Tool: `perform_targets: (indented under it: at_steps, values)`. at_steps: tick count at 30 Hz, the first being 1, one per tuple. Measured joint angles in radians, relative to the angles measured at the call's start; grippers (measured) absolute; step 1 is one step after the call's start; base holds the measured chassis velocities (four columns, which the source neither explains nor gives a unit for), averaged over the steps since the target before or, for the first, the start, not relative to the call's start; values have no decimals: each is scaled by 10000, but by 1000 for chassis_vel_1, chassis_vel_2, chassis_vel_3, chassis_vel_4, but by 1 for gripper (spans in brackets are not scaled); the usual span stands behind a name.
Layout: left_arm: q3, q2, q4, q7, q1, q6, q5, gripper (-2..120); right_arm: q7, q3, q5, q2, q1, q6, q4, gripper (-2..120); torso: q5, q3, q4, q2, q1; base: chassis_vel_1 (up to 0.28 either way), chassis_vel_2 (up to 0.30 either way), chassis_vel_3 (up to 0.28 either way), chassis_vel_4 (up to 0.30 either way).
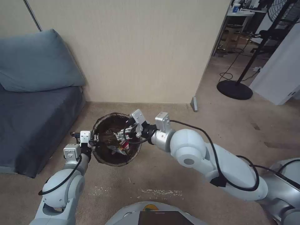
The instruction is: Pick up the trash bin, then pick up the garbage from the floor and place it into the trash bin.
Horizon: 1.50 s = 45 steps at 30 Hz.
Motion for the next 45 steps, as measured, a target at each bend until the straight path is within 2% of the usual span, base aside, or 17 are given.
perform_targets:
  at_steps: [3, 9, 10, 14, 15, 18, 19, 23, 25, 28, 30, 33, 34, 37, 39, 42, 45]
  values:
    - [-27, -3, 0, -1, 0, 0, -12, 3, -111, 509, 186, -166, 17, 77, 207, 100, 0, 0, 0, 0, 0, 0, 0, 0, 0]
    - [-60, -35, -8, -1, 1, -3, -53, 3, -1385, 2083, -449, -694, -615, 687, 359, 100, 1, 0, -2, 0, 0, 0, 0, 0, 0]
    - [-60, -35, -8, -1, 1, -3, -53, 3, -1385, 2083, -449, -694, -615, 687, 359, 100, 1, 0, -2, 0, 0, 0, 0, 0, 0]
    - [-109, -31, -22, -1, 6, -6, -89, 3, -1860, 3682, -1307, -931, -2120, 1079, 483, 100, 1, 0, 1, 0, 0, 0, 0, 0, 0]
    - [-109, -31, -22, -1, 6, -6, -89, 3, -1860, 3682, -1307, -931, -2120, 1079, 483, 100, 1, 0, 1, 0, 0, 0, 0, 0, 0]
    - [-153, -16, -36, 0, 15, -7, -118, 3, -2243, 4868, -2260, -953, -3788, 1357, 535, 100, 3, -1, -2, 0, 0, 0, 0, 0, 0]
    - [-153, -16, -36, 0, 15, -7, -118, 3, -2243, 4868, -2260, -953, -3788, 1357, 535, 100, 3, -1, -2, 0, 0, 0, 0, 0, 0]
    - [-186, -15, -44, 0, 20, -13, -131, 3, -2535, 6187, -3815, -668, -5533, 1858, 551, 100, 2, -1, -2, 0, 0, 0, 0, 0, 0]
    - [-185, -28, -43, 0, 29, -21, -122, 3, -2547, 6405, -4237, -545, -5866, 2037, 546, 100, 2, -1, 1, 0, 0, 0, 0, 0, 0]
    - [-186, -32, -47, 10, 55, -28, -116, 3, -2870, 7186, -6042, 54, -7377, 2816, 453, 100, 2, 0, 3, 0, 0, 0, 0, 0, 0]
    - [-204, -26, -52, 13, 57, -28, -120, 3, -2986, 7408, -6467, 306, -7885, 3038, 436, 100, 1, -1, 1, 0, 0, 0, 0, 0, 0]
    - [-227, -21, -57, 22, 54, -29, -129, 3, -3218, 7974, -8106, 1651, -9345, 3915, 396, 100, 1, -1, -3, 0, -1, 0, 0, 0, 0]
    - [-227, -21, -57, 22, 54, -29, -129, 3, -3218, 7974, -8106, 1651, -9345, 3915, 396, 100, 1, -1, -3, 0, -1, 0, 0, 0, 0]
    - [-229, -35, -57, 24, 52, -30, -128, 3, -3258, 8230, -9499, 2830, -10225, 4769, 290, 100, -1, -1, 2, 0, -1, 0, 0, 0, 0]
    - [-227, -37, -58, 26, 50, -30, -128, 3, -3257, 8252, -9686, 2992, -10383, 4905, 274, 100, -1, -1, 1, 1, 0, 0, 0, 0, 0]
    - [-239, -52, -56, 32, 45, -41, -171, 3, -3241, 8283, -10656, 3892, -11463, 5735, 239, 100, -3, -1, 0, 0, 0, 0, 0, 0, 0]
    - [-277, -52, -56, 38, 48, -43, -203, 3, -3226, 8336, -11058, 4177, -11826, 6138, 214, 100, -3, -1, -1, 1, -1, 0, 0, 0, 0]
